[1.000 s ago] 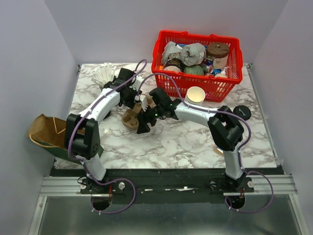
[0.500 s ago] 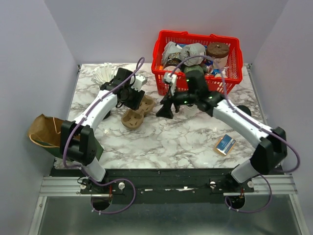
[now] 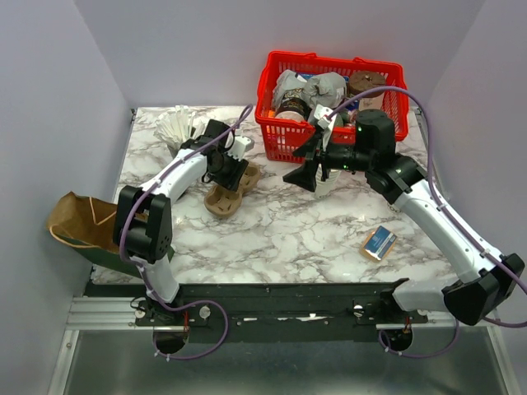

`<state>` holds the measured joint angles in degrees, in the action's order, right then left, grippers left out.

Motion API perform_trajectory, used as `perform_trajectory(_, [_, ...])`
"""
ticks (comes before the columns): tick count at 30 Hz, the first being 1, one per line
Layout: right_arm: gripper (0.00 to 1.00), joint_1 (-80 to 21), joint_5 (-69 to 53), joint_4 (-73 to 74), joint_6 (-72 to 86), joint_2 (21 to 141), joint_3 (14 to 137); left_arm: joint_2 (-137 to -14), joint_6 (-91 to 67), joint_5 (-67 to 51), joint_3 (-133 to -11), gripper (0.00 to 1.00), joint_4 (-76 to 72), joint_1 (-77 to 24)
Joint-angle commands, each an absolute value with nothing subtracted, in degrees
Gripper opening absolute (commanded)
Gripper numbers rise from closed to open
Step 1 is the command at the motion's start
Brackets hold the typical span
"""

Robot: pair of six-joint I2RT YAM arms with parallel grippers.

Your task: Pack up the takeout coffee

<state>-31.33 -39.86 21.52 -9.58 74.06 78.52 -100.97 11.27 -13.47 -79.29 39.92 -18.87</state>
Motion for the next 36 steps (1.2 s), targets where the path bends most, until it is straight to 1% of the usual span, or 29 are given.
perform_trajectory(1, [0.88, -30.59, -38.41, 21.53, -7.30, 74.44, 76.11, -102.39, 12.48, -11.08, -81.30, 0.60, 38.85, -19.07])
perform_trajectory(8, [0.88, -30.24, -38.32, 21.01, -6.50, 75.06, 75.94, -104.24, 13.36, -11.42, -83.32, 0.60, 38.32, -19.07])
perform_trajectory(20, [0.89, -29.71, -38.14, 19.78, -5.54, 75.06, 74.27, -107.22, 13.71, -12.39, -86.04, 0.55, 39.37, -19.16])
perform_trajectory(26, [0.89, -29.27, -38.23, 19.42, -5.01, 75.50, 73.92, -108.02, 13.89, -12.22, -85.96, 0.55, 39.81, -19.16])
perform_trajectory(36, [0.89, -28.92, -38.67, 18.90, -4.31, 76.38, 73.92, -104.95, 13.01, -15.11, -84.03, 0.55, 38.32, -19.16])
